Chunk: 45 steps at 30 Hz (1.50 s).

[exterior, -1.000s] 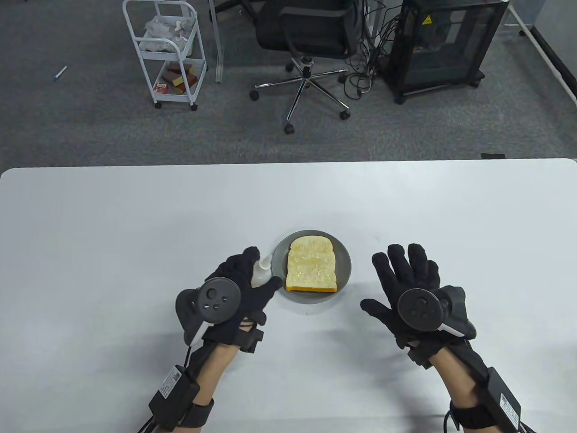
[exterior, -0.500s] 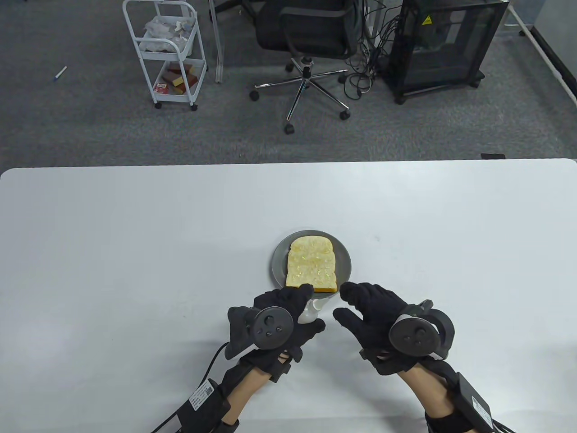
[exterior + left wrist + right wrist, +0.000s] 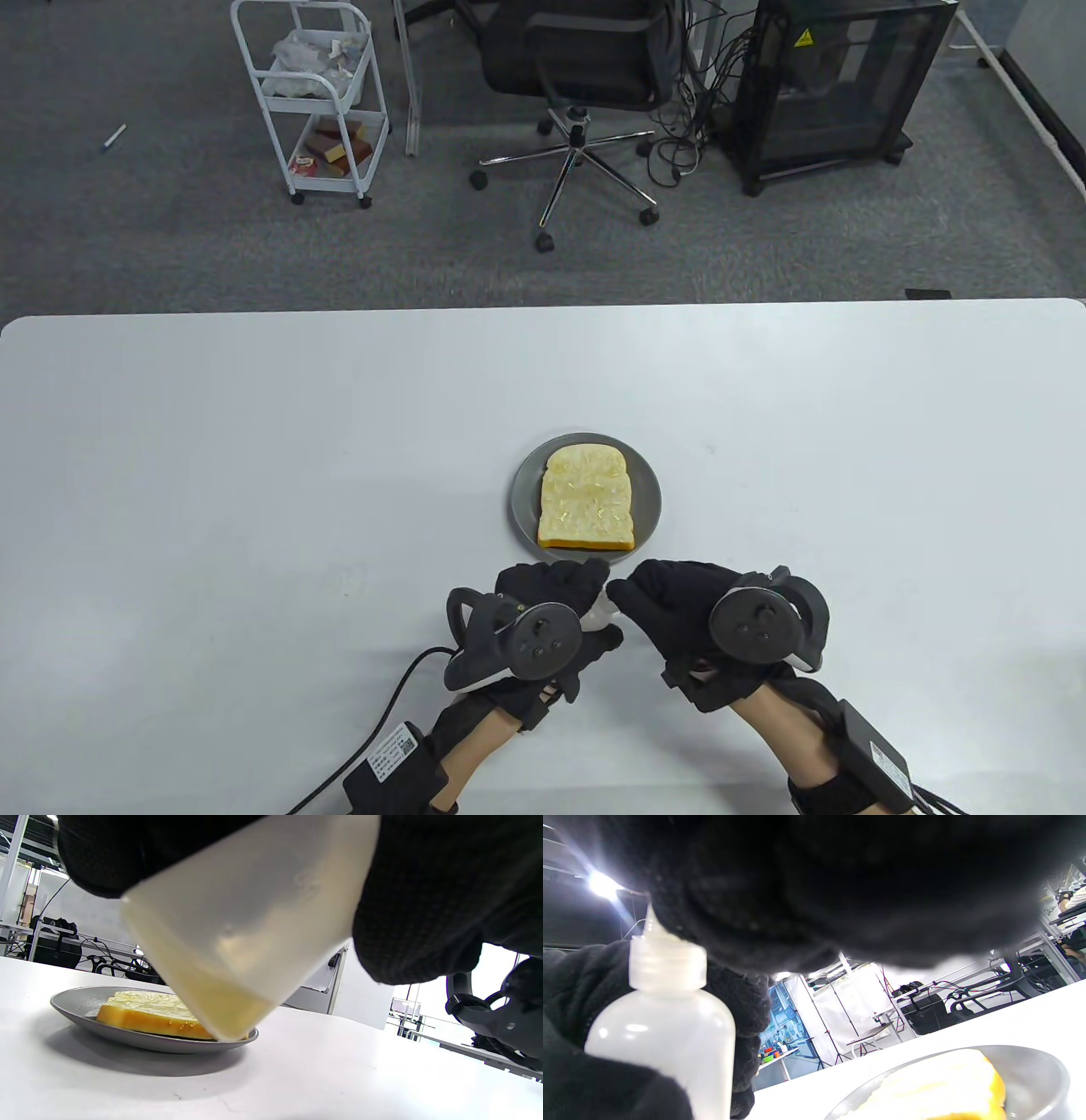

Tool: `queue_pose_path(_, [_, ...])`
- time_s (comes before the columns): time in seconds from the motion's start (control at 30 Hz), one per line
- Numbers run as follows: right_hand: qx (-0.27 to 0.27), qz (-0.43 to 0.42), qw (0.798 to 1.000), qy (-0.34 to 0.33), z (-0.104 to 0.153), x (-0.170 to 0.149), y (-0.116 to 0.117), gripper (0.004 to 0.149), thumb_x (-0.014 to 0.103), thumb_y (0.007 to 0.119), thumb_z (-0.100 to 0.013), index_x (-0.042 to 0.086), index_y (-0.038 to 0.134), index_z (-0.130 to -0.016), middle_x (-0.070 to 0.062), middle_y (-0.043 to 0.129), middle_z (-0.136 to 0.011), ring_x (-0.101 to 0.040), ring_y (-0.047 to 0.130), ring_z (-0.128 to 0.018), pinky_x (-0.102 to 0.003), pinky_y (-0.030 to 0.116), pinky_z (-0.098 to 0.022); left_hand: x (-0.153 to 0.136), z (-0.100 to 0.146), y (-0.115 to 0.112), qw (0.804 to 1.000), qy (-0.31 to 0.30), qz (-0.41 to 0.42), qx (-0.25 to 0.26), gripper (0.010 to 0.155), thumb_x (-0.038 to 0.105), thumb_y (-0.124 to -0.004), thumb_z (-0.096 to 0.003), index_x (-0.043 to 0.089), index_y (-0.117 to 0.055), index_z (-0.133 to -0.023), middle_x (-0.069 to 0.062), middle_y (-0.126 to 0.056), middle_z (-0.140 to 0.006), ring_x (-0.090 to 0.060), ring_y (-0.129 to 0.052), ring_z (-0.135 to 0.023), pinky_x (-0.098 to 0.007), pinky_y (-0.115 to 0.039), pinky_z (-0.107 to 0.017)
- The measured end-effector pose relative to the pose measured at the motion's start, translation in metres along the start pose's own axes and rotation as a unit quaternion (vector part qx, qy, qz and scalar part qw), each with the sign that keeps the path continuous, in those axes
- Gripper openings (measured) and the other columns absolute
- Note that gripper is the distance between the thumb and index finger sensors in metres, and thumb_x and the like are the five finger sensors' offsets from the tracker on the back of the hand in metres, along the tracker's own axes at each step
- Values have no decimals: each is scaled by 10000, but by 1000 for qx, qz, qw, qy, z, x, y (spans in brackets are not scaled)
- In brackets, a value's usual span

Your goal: Squeeze honey bottle to draw zigzag on toast

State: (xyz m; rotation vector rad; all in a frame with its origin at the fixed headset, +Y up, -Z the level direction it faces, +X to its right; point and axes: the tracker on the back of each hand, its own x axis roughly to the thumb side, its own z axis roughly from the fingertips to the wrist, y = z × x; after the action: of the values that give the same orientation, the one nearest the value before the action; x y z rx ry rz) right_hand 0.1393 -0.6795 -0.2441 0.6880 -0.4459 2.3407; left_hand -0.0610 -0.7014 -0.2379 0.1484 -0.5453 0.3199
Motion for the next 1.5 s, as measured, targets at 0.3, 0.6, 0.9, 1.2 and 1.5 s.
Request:
queue_pose_path(0.3, [3, 50, 999, -10, 2, 5, 3, 515, 545, 712, -508, 107, 928, -670, -59, 1053, -429, -228, 1039, -204, -367, 893, -156, -3, 0, 1, 1000, 12, 10, 2, 764, 584, -1059, -385, 203, -747, -970, -78, -909, -863, -347, -1026, -714, -565, -790, -581])
queue_pose_path(0.6, [12, 28, 999, 10, 1, 2, 5, 499, 523, 734, -508, 106, 906, -719, -67, 1042, -485, -245, 1038, -263, -385, 894, -199, -2, -1, 1, 1000, 12, 6, -2, 762, 588, -1054, -391, 196, -750, -969, -80, -914, -859, -342, -1031, -705, -561, -793, -578])
queue_pose_path(0.9, [-20, 39, 999, 25, -6, -9, -28, 470, 425, 795, -497, 64, 868, -789, -116, 1017, -583, -259, 1041, -358, -402, 897, -271, -20, 3, 7, 999, 41, 10, 10, 765, 594, -1043, -394, 191, -742, -971, -83, -914, -858, -340, -1033, -701, -559, -795, -576])
queue_pose_path(1.2, [40, 222, 954, 196, -28, -120, -46, 478, 427, 842, -479, 50, 887, -770, -121, 1030, -561, -251, 1053, -336, -400, 906, -263, -54, 6, 15, 993, 93, 64, 24, 765, 593, -1041, -397, 177, -748, -968, -93, -920, -849, -345, -1038, -688, -558, -801, -568])
queue_pose_path(1.5, [100, 313, 897, 297, -34, -194, -39, 483, 434, 866, -456, 40, 924, -729, -112, 1065, -512, -235, 1074, -290, -393, 922, -233, -63, 7, 15, 991, 107, 71, 25, 764, 592, -1037, -399, 172, -746, -967, -99, -920, -846, -344, -1041, -684, -554, -804, -565])
